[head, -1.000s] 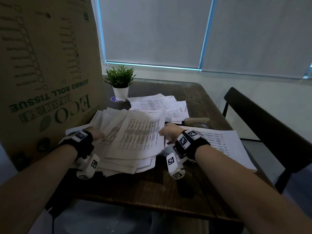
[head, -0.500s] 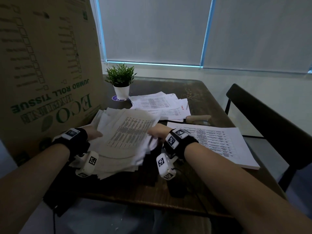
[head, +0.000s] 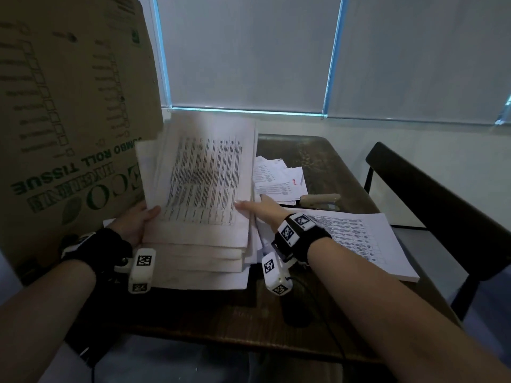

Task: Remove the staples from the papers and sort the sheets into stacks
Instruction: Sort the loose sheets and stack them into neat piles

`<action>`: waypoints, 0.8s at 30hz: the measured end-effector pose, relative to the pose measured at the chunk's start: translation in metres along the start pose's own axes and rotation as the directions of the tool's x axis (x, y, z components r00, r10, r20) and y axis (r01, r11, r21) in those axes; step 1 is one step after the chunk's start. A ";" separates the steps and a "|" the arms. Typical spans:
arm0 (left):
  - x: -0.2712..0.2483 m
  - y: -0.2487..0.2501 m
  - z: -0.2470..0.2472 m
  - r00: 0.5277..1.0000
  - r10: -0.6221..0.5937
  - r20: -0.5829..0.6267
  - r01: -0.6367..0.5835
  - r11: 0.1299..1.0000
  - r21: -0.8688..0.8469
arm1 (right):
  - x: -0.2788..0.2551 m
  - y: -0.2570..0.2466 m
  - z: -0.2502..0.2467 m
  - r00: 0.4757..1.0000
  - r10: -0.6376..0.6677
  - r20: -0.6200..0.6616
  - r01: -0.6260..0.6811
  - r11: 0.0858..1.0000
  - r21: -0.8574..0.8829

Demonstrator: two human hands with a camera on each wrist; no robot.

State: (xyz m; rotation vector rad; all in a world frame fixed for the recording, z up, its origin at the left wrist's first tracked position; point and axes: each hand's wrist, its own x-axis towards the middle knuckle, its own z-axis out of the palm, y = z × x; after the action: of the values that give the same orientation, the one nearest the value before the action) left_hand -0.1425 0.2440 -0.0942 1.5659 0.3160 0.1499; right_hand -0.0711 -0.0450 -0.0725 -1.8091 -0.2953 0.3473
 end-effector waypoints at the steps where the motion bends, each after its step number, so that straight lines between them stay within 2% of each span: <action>1: 0.000 0.004 0.005 0.998 0.047 0.030 -0.045 0.998 -0.049 | 0.000 -0.005 -0.006 0.999 -0.037 0.027 0.036 0.999 0.014; 4: -0.005 0.033 0.031 0.976 0.215 0.012 -0.215 0.976 -0.021 | -0.014 -0.028 -0.026 0.988 -0.152 -0.004 0.152 0.984 0.088; 6: -0.011 0.061 0.052 0.923 0.379 -0.061 -0.378 0.925 0.022 | -0.020 -0.037 -0.045 0.972 -0.222 -0.082 0.232 0.962 0.146; 7: -0.015 0.076 0.066 0.890 0.452 -0.053 -0.451 0.892 0.036 | -0.023 -0.042 -0.056 0.960 -0.251 -0.122 0.271 0.944 0.188; 9: -0.025 0.102 0.099 0.843 0.537 0.041 -0.538 0.843 0.007 | -0.029 -0.049 -0.082 0.951 -0.265 -0.157 0.301 0.907 0.293; 11: -0.031 0.118 0.131 0.827 0.547 0.131 -0.542 0.837 -0.074 | -0.041 -0.055 -0.106 0.949 -0.285 -0.138 0.315 0.897 0.310; 12: -0.034 0.123 0.146 0.822 0.558 0.115 -0.546 0.830 -0.115 | -0.046 -0.055 -0.117 0.949 -0.293 -0.115 0.314 0.901 0.298; 14: -0.035 0.127 0.171 0.834 0.552 -0.001 -0.540 0.816 -0.206 | -0.057 -0.055 -0.134 0.955 -0.287 -0.072 0.296 0.916 0.270; 16: -0.039 0.127 0.197 0.836 0.547 -0.047 -0.544 0.815 -0.201 | -0.067 -0.051 -0.147 0.958 -0.269 -0.095 0.284 0.925 0.250; 18: -0.048 0.133 0.223 0.832 0.555 0.005 -0.545 0.819 -0.183 | -0.075 -0.049 -0.153 0.940 -0.299 -0.166 0.336 0.896 0.289; 21: -0.055 0.164 0.251 0.782 0.622 0.038 -0.604 0.772 -0.200 | -0.083 -0.066 -0.169 0.880 -0.340 -0.330 0.443 0.838 0.319; 24: -0.051 0.186 0.258 0.754 0.651 0.089 -0.620 0.750 -0.230 | -0.085 -0.086 -0.197 0.832 -0.388 -0.396 0.497 0.838 0.224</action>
State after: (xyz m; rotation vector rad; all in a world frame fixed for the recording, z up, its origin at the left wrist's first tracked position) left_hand -0.0961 -0.0163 0.0893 1.4301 -0.3797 0.5687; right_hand -0.0757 -0.2308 0.0657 -1.3901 -0.3884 -0.2421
